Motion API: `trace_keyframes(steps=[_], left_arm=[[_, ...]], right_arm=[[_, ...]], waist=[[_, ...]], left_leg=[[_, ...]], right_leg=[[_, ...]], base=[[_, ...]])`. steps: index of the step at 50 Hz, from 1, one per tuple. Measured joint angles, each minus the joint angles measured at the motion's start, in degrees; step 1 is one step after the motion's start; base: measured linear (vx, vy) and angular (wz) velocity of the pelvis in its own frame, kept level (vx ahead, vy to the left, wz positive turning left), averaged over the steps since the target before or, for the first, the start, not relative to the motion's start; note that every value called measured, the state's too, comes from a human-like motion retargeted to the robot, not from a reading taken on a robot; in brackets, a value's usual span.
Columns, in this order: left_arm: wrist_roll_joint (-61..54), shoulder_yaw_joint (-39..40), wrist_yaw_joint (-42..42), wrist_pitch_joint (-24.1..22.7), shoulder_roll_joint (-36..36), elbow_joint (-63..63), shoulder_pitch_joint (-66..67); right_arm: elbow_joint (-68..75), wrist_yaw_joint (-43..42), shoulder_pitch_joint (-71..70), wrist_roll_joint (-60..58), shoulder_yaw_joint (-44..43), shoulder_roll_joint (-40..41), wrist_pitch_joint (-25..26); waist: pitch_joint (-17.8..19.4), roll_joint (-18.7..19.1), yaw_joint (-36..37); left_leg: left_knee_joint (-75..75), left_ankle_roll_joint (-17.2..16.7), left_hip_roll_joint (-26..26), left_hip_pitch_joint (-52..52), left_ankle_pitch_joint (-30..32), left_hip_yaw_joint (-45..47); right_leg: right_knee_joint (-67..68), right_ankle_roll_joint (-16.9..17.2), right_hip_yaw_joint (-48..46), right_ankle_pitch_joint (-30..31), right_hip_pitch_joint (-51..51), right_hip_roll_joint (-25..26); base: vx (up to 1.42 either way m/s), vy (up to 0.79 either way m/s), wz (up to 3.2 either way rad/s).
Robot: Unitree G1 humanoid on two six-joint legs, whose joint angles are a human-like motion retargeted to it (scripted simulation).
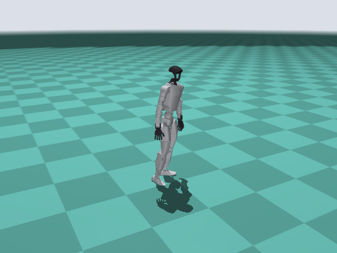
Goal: Walk
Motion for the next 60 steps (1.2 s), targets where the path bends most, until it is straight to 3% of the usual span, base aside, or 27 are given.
trace_keyframes(steps=[6,12,16,23,28,35,42,45,48,55,60], left_arm=[[1.49,-1.65,-0.88,0.53,-1.66,1.73,-1.11],[3.06,-3.24,-0.73,0.32,-4.84,2.22,-1.94],[3.89,-4.75,-1.58,0.11,-6.43,2.94,-2.56],[8.37,-8.80,-4.31,1.21,-6.51,3.21,-4.39],[9.74,-10.23,-3.34,-0.62,-6.77,0.82,-4.49],[10.01,-10.16,0.28,-2.45,-5.41,-1.71,-2.59],[9.33,-5.81,0.82,-1.31,-4.52,0.69,1.80],[10.09,-4.86,0.92,-0.80,-4.50,1.45,4.24],[10.93,-3.80,0.49,-0.50,-4.89,2.09,6.66],[12.07,-1.75,-1.04,0.38,-5.11,2.76,12.27],[11.34,0.21,-0.87,0.71,-4.83,3.20,16.07]], right_arm=[[0.44,-0.25,0.40,1.58,-0.92,0.04,-0.04],[1.04,-0.70,0.36,0.11,0.22,-0.21,0.41],[0.89,-0.94,0.52,-0.40,0.89,0.10,0.09],[1.43,-1.26,2.85,0.16,-0.58,1.01,-0.49],[2.41,-1.34,4.15,0.01,-1.07,0.87,-0.41],[4.36,-1.49,2.79,-0.56,-0.60,1.86,-0.16],[4.54,-2.13,-2.36,-1.98,1.74,3.22,-0.06],[4.17,-2.16,-4.64,-1.70,1.78,3.65,-0.25],[4.18,-2.16,-7.18,-1.01,1.45,3.80,-0.28],[3.28,-2.06,-13.80,1.32,-0.23,4.37,-0.88],[1.42,-2.31,-17.00,2.96,-0.96,5.05,-2.10]], waist=[[-0.65,0.17,-0.15],[-0.56,0.35,1.35],[-0.02,0.09,0.33],[0.36,1.61,-2.58],[0.43,2.90,-3.15],[0.34,2.13,-0.73],[0.03,-2.13,0.79],[-0.37,-2.34,3.14],[0.01,-2.77,5.29],[1.97,-2.25,9.67],[3.05,-0.97,10.66]], left_leg=[[0.56,0.21,-0.38,-0.21,-2.15,6.77],[-0.94,-0.59,0.00,2.07,-2.42,15.27],[-1.92,-1.15,-0.96,4.47,-2.13,19.10],[-1.95,-2.79,-0.26,7.30,-0.19,21.42],[-0.32,-4.29,1.51,7.98,1.93,22.29],[7.05,-6.12,5.23,7.15,9.60,22.20],[26.75,-0.02,9.14,0.63,22.61,17.95],[34.85,-8.45,6.75,-5.91,19.53,6.27],[35.86,-12.29,-1.16,-9.59,16.51,-3.30],[26.73,-6.30,-3.73,-12.81,14.53,-5.25],[13.14,0.58,-4.28,-14.95,12.25,-8.65]], right_leg=[[-3.01,-2.32,-9.83,-1.83,4.86,-0.81],[-5.31,-1.11,-14.92,-3.15,5.89,-1.76],[-7.80,1.73,-14.39,-0.49,5.84,-1.80],[-9.40,-0.30,-9.13,-1.69,5.58,-0.03],[-8.63,-2.91,-5.99,-2.27,4.89,1.68],[-7.84,-6.15,-2.69,-2.32,4.34,3.23],[-7.90,-7.56,1.92,-1.48,5.47,0.68],[-8.01,-7.89,4.39,-1.14,5.37,1.09],[-7.61,-8.00,6.47,-1.29,5.81,0.93],[-6.67,-7.24,8.25,-2.50,8.30,1.58],[-6.36,-12.44,12.33,-4.71,10.34,4.90]], base=[[-0.12,-0.05,-1.78],[-0.08,-0.12,-1.99],[0.00,-0.20,-1.43],[0.08,-0.21,-0.64],[0.11,-0.24,-0.43],[0.11,-0.25,-0.50],[0.15,-0.20,-0.56],[0.21,-0.11,-0.80],[0.22,-0.03,-0.69],[0.23,0.02,-0.52],[0.29,0.05,-0.19]])
